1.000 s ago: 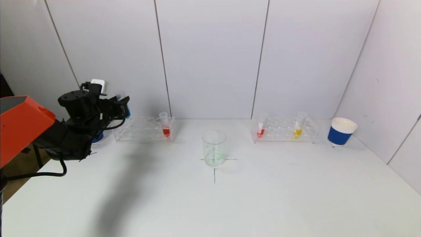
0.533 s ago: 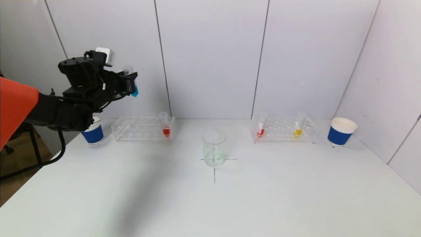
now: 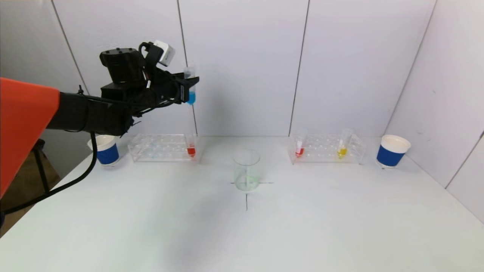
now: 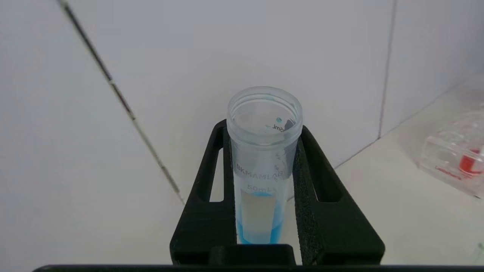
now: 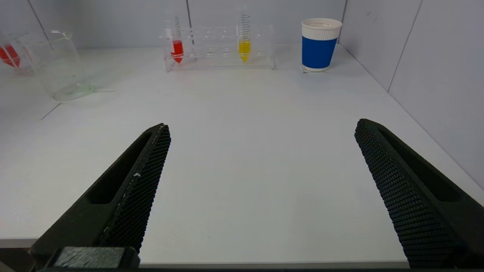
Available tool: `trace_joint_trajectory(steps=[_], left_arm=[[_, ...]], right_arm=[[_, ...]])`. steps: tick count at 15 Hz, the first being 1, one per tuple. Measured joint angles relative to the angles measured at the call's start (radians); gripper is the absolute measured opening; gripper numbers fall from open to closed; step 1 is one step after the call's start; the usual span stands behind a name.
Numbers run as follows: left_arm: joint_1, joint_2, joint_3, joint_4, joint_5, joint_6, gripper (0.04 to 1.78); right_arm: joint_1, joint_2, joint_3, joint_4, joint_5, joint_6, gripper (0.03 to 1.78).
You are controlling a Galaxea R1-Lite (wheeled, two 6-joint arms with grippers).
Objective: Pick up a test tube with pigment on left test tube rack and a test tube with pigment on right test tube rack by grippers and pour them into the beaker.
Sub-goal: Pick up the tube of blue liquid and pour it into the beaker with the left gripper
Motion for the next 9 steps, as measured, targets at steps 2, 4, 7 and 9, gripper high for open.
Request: trace_joint_trajectory(steps=[2, 4, 7, 9], left_arm=[[-0.024, 0.008, -0.01, 0.032, -0.083, 0.074, 0.45], [-0.044, 0.02, -0.014, 0.048, -0.137, 0.141, 0.45], [-0.081, 0.038, -0.021, 0.05, -0.205, 0.241, 0.45], [-0.107, 0.049, -0.021, 0.054, -0.255, 0.306, 0.45]], right_arm=[[0.0, 0.0, 0.0, 0.0, 0.0, 0.0, 1.77], [0.0, 0.0, 0.0, 0.0, 0.0, 0.0, 1.77], [0.0, 0.0, 0.0, 0.0, 0.0, 0.0, 1.77], [0.0, 0.0, 0.0, 0.0, 0.0, 0.0, 1.77]])
